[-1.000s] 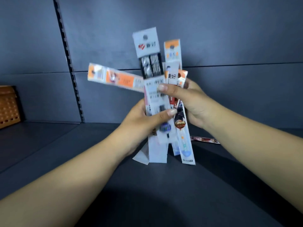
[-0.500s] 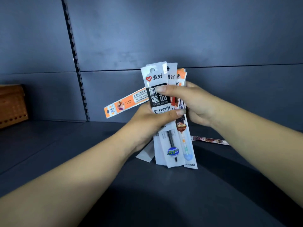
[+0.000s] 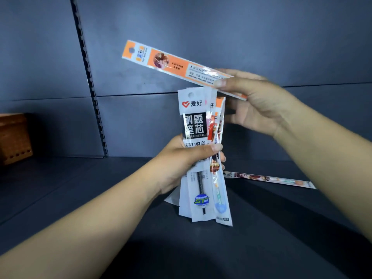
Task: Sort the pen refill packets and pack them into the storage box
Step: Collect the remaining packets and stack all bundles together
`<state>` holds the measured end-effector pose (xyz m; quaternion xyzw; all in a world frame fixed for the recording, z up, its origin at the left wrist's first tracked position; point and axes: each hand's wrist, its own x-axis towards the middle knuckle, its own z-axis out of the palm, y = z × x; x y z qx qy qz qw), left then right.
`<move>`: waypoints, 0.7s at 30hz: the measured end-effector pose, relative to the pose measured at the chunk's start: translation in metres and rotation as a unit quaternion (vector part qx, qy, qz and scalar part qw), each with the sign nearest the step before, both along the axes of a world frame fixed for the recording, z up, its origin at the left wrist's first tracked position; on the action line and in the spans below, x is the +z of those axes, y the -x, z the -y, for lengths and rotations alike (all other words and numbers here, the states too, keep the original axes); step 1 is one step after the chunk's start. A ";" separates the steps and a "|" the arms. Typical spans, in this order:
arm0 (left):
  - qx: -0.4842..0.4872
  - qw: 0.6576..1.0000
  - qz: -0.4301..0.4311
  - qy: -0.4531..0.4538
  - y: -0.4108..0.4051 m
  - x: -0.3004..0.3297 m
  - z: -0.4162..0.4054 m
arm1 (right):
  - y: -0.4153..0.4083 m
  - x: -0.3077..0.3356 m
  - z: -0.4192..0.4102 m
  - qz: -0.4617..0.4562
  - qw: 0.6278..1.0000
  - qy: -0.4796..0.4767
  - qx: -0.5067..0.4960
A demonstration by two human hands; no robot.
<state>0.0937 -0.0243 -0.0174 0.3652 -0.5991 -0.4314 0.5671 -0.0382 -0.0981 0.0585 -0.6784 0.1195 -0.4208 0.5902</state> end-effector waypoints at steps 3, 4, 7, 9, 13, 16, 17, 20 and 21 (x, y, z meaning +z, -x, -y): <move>0.016 1.000 -0.007 0.006 0.001 0.000 0.000 | 0.006 0.006 0.002 0.012 0.998 -0.007 -0.067; 0.029 0.999 -0.022 0.008 0.000 0.000 0.000 | 0.007 0.007 0.002 0.034 0.995 -0.022 -0.088; 0.073 0.990 -0.116 0.023 -0.005 0.005 -0.001 | 0.003 0.001 0.004 0.063 0.989 -0.071 -0.118; 0.104 0.980 -0.164 0.041 -0.011 0.011 0.001 | -0.008 -0.012 0.001 0.033 0.988 -0.091 -0.124; 0.152 0.955 -0.250 0.053 -0.026 0.018 0.003 | -0.035 -0.045 -0.014 0.023 0.991 -0.101 -0.088; 0.161 0.951 -0.251 0.079 -0.029 0.019 0.000 | -0.044 -0.061 -0.022 0.023 0.990 -0.129 -0.060; 0.157 0.950 -0.254 0.087 -0.028 0.019 -0.001 | -0.045 -0.063 -0.022 0.018 0.988 -0.141 -0.055; 0.127 0.948 -0.279 0.085 -0.028 0.019 -0.002 | -0.043 -0.063 -0.023 0.001 0.988 -0.148 -0.053; 0.117 0.947 -0.289 0.081 -0.028 0.018 -0.002 | -0.042 -0.062 -0.024 -0.001 0.987 -0.151 -0.054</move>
